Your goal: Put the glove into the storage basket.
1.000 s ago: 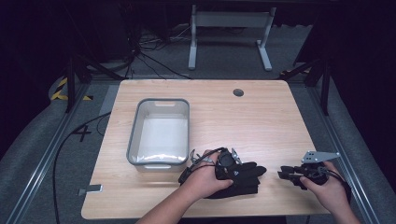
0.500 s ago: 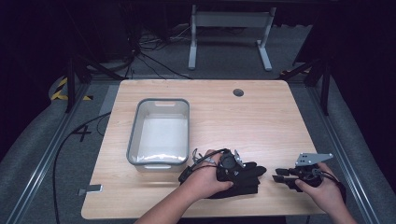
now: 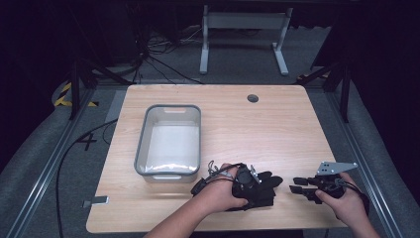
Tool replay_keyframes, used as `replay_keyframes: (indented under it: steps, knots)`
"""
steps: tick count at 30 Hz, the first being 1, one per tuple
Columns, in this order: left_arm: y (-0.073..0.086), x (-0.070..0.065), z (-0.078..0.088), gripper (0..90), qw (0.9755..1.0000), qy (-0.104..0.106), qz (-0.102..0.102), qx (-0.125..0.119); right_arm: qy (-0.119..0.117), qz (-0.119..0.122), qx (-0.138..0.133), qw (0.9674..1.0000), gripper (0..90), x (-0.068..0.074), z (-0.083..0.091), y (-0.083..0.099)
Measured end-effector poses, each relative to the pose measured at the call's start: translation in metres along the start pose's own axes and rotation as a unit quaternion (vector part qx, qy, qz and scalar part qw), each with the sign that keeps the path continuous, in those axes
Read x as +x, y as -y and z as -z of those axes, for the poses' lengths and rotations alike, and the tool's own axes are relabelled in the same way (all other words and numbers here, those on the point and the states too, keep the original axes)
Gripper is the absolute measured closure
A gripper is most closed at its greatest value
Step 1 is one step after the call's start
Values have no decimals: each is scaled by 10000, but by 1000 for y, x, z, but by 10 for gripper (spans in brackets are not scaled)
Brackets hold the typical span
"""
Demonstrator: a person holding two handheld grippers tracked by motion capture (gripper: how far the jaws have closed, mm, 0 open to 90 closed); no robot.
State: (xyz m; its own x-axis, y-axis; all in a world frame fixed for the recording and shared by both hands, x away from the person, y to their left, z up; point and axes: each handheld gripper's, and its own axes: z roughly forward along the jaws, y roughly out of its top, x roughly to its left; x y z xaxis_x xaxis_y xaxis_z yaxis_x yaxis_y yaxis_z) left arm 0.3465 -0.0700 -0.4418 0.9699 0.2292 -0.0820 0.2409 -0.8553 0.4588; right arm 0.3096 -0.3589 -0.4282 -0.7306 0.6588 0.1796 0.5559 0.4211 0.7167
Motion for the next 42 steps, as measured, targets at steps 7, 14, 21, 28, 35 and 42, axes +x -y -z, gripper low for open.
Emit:
replay_keyframes:
  steps: [7, 14, 21, 28, 35, 42]
  knots:
    - [-5, -3, -2, 195, 9997, -122, -28, 198, -12, -28, -10, 10000, 605, 0, 0, 1]
    - [-5, -5, -1, 236, 9994, -225, 37, 260, -43, -32, -37, 10000, 606, -1, 0, 1]
    - [-5, 0, 3, 391, 9991, -298, 259, 182, -181, -22, -105, 9998, 605, 2, -1, 0]
    - [-8, 5, 5, 526, 9984, -304, 376, 296, -202, -40, -102, 9997, 608, 1, -3, 0]
    - [-8, 7, 6, 620, 9971, -372, 616, 237, -210, -46, -99, 9997, 612, 0, -4, 1]
    - [-9, 12, 8, 649, 9962, -259, 798, 232, -189, -63, -104, 9997, 614, -1, -3, 1]
